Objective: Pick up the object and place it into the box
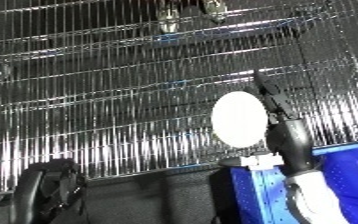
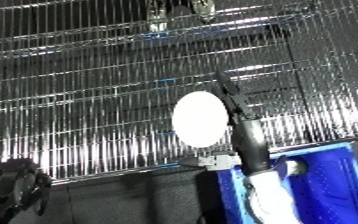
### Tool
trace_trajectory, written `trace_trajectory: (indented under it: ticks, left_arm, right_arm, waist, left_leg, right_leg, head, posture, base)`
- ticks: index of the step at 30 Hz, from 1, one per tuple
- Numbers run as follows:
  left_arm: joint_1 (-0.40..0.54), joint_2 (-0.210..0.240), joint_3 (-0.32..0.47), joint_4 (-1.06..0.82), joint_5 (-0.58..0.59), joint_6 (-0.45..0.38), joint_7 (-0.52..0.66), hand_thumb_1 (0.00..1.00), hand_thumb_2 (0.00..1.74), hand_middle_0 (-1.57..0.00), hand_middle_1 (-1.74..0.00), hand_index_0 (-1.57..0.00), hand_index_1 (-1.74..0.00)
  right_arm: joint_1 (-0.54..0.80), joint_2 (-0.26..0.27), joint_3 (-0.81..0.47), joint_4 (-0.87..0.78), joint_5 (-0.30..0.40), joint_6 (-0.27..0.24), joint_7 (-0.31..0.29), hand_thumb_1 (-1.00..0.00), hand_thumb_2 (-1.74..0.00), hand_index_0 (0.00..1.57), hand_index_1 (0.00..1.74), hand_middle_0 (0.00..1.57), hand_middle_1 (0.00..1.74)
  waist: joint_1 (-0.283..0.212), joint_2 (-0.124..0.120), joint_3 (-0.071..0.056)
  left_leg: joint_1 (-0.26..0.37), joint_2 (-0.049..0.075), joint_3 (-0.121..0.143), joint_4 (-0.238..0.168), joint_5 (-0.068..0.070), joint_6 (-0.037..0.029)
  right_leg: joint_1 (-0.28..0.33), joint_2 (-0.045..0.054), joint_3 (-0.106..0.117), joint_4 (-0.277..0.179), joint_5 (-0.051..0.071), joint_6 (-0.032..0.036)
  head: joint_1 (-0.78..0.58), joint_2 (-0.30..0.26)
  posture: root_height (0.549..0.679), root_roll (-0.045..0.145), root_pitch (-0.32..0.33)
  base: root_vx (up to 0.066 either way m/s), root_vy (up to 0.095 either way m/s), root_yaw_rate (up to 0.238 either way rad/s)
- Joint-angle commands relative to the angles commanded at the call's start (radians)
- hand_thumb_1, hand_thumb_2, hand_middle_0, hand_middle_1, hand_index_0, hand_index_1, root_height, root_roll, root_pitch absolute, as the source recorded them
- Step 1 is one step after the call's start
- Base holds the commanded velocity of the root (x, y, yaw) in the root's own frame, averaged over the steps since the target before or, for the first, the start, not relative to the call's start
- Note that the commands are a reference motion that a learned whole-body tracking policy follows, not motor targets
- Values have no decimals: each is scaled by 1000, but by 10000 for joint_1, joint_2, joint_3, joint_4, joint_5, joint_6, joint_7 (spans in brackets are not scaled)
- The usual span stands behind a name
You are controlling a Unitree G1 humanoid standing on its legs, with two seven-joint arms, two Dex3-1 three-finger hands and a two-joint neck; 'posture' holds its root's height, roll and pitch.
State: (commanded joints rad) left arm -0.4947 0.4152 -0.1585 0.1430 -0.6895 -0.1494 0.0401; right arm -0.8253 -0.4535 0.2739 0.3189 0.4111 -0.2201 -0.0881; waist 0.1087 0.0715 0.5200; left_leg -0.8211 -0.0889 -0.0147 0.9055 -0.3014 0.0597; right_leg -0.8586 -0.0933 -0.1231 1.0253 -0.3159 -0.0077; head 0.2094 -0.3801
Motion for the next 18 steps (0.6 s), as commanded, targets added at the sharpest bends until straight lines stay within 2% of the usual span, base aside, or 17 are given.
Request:
trace_trajectory:
  ticks: [11, 15, 18]
  left_arm:
    - [7, -25, 59, -186, -42, -67, -30, 1000, 1740, -1570, -1740, -1570, -1740]
    - [54, -14, 104, -260, -99, -28, -44, 1000, 1740, -1570, -1740, -1570, -1740]
    - [131, -7, 130, -299, -102, -48, -64, 1000, 1740, -1570, -1740, -1570, -1740]
  right_arm:
    - [-112, -27, -22, 80, -32, 40, -51, -900, -1566, 1413, 1566, 1413, 1566]
    - [-28, -16, -80, 50, -88, 91, -167, -900, -1566, 1413, 1566, 1413, 1566]
    - [117, 25, -116, -112, -244, 67, -242, -900, -1566, 1413, 1566, 1413, 1566]
  waist:
    - [44, -12, 0]
    - [31, -25, 0]
    - [1, -64, 0]
  left_leg:
    - [-134, 14, -31, -56, 58, -3]
    - [-115, 19, -37, -80, 59, -9]
    - [63, 35, -50, -260, 93, -11]
  right_leg:
    - [-110, 41, -44, -42, 36, 9]
    - [-93, 67, -32, -95, 68, 9]
    - [67, 107, -25, -254, 104, 15]
  head:
    - [48, 177]
    - [29, 239]
    - [-26, 294]
  posture:
    - [596, 36, 227]
    - [597, 35, 228]
    - [600, 34, 224]
  base:
    - [-10, -3, 10]
    - [-19, -13, 10]
    - [-22, -16, -16]
